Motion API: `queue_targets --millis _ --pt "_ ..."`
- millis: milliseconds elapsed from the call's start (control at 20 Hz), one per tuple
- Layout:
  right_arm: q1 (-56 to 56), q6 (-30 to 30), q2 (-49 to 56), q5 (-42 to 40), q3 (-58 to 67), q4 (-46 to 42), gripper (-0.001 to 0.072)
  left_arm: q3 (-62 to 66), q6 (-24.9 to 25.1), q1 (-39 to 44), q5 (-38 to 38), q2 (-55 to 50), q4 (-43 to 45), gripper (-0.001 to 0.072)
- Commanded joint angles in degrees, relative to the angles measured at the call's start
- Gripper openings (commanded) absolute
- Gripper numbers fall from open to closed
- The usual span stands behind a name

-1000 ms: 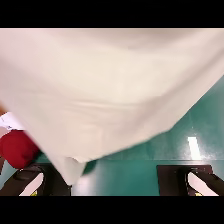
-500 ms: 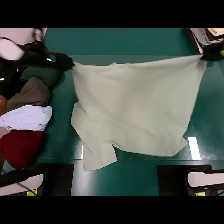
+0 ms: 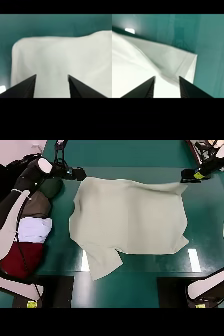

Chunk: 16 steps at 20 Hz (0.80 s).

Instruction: Fold the shirts.

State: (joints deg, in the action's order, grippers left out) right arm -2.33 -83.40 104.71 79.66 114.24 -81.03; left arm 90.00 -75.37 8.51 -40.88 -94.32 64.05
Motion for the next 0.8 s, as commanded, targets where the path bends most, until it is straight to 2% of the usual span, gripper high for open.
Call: queue_targets --millis 0,100,200,300,550,750 --pt "0.9 -0.8 -0.1 -0.5 0.0 3.5 0.0371 1.2 -2.7 -1.5 -2.7 -0.1 1.0 0.0487" --pt "1.7 0.2 -2.3 3.4 0.0 3.4 0.0371 1.4 -5.8 -5.1 -11.9 1.8 1.2 0.0487" --pt "2.8 2.1 -5.1 7.3 -0.4 3.5 0.0371 -0.1 -5.7 -9.1 -20.7 4.2 1.7 0.0486" --pt "3.9 3.1 -9.9 7.7 -4.9 3.5 0.0371 -6.4 -5.7 -12.1 -24.6 8.2 2.0 0.0486" --pt "4.6 4.2 -25.5 6.7 -27.1 3.5 0.0371 -37.0 -5.7 -11.5 -22.6 25.4 0.5 0.0487" --pt "4.6 4.2 -34.9 2.3 -41.4 3.5 0.0371 -55.6 -5.7 -5.6 -20.0 35.5 -8.3 0.0487"
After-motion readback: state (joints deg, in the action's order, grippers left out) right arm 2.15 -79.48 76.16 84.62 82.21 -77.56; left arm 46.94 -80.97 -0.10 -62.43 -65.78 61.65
